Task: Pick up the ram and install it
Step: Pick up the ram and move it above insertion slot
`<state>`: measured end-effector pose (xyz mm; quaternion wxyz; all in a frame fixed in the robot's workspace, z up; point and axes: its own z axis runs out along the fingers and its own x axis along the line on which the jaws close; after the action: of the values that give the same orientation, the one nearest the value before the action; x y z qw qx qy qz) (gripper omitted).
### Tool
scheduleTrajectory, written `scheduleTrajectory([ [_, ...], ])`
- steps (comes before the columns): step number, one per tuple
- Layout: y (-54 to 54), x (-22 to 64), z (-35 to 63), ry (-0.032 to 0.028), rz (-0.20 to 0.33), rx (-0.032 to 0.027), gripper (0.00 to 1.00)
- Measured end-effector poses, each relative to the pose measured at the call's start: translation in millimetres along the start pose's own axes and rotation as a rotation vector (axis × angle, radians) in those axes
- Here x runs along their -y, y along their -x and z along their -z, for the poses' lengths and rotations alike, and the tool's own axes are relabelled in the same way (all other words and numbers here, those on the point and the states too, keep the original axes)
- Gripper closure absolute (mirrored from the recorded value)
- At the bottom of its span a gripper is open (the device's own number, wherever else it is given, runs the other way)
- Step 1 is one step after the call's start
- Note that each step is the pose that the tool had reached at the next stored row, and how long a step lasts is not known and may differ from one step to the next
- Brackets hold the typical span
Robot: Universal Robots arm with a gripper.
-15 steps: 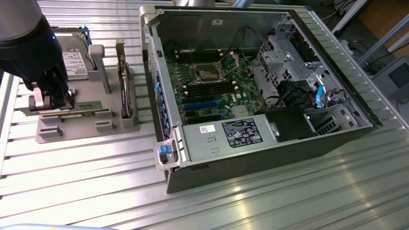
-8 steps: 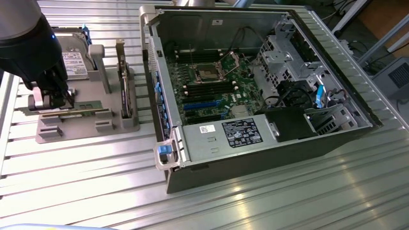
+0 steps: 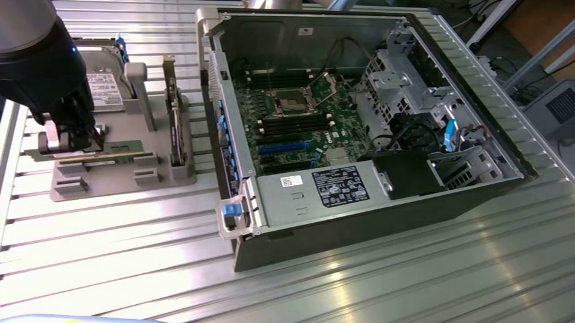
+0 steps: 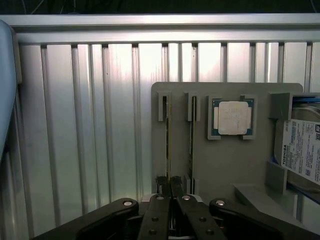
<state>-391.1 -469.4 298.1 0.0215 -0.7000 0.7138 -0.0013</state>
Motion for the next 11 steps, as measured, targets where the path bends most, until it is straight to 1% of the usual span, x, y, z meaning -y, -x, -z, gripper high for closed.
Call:
scheduleTrajectory([
  [11,0.1,0.1,3.4,0.0001,0.0,-0.0001,0.88],
])
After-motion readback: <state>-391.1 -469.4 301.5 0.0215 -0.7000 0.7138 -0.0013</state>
